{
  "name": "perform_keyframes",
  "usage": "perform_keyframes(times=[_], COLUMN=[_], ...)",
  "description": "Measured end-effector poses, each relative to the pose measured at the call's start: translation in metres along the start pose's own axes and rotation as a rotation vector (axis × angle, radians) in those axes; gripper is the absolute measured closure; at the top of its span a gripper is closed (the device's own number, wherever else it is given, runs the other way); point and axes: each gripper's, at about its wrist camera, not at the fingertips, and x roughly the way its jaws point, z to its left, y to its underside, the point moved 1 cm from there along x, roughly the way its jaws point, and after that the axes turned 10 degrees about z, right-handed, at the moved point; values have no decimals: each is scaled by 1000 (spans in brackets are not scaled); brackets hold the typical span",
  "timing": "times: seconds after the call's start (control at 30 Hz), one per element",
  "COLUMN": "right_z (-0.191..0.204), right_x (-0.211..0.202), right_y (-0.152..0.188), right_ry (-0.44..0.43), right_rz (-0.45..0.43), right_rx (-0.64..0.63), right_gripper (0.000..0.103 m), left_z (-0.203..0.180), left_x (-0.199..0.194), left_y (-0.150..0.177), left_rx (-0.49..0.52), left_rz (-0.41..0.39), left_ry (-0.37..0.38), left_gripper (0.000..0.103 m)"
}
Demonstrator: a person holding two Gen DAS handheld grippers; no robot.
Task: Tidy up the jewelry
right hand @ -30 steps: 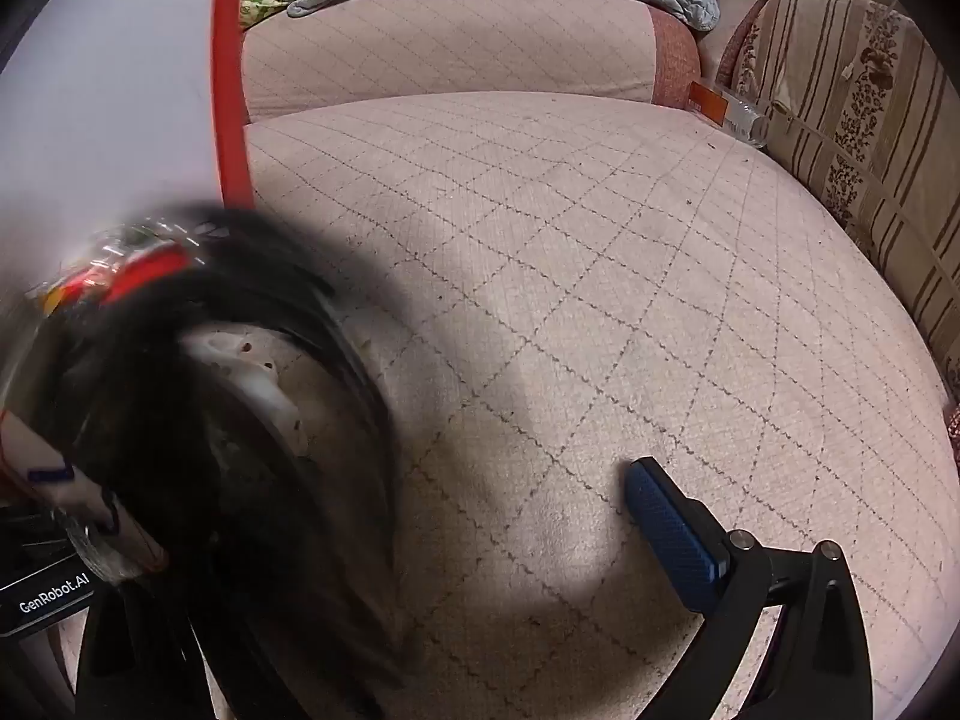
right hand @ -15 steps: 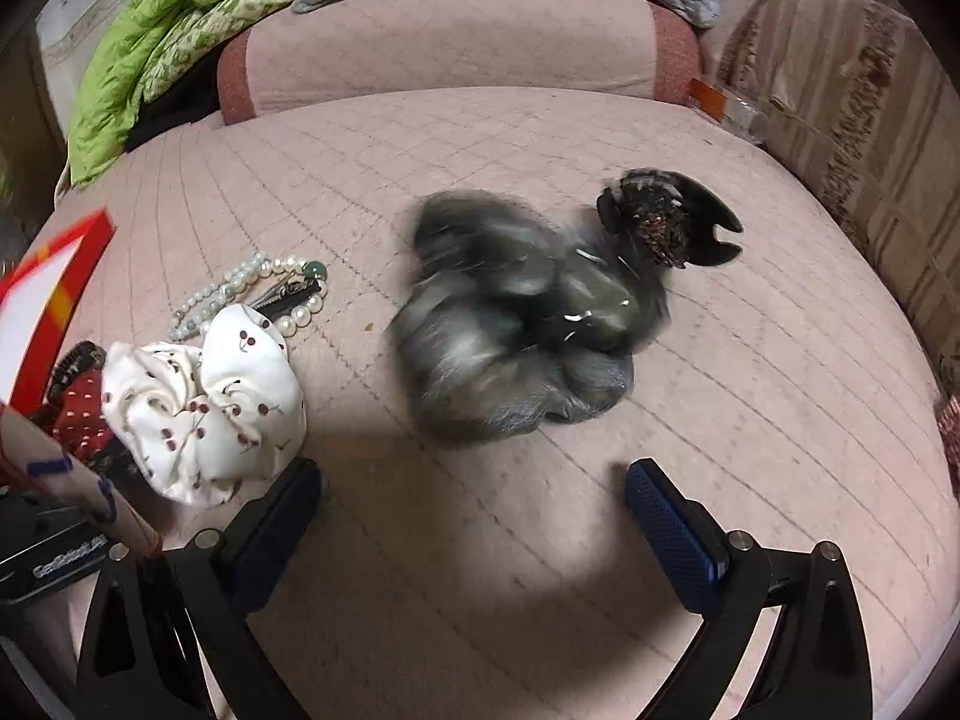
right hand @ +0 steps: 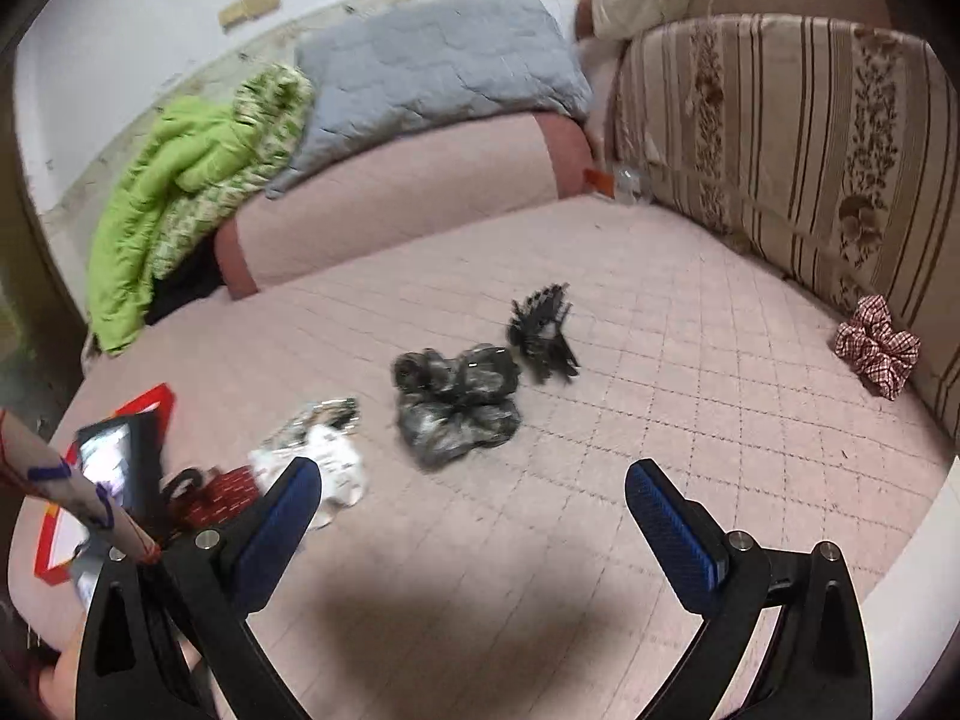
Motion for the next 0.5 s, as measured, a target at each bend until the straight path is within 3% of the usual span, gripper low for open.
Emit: perform_keyframes(times=[0.17,0.4,0.5], right_z=[12,24,25], right_x=[-18,-36,-46], right_y=[8,20,27], right_ry=[-14,7,-31], right_rz=[-35,-80,-103], right_rx=[-36,-96,-95], right_gripper=[0,0,0], left_z=[11,32,42], left_x=[-25,-110,-133], left_y=[16,63,70], left_rx=[55,103,108], left_rz=[-8,-193,-250], left_ry=[55,64,61], left_gripper=[0,0,0])
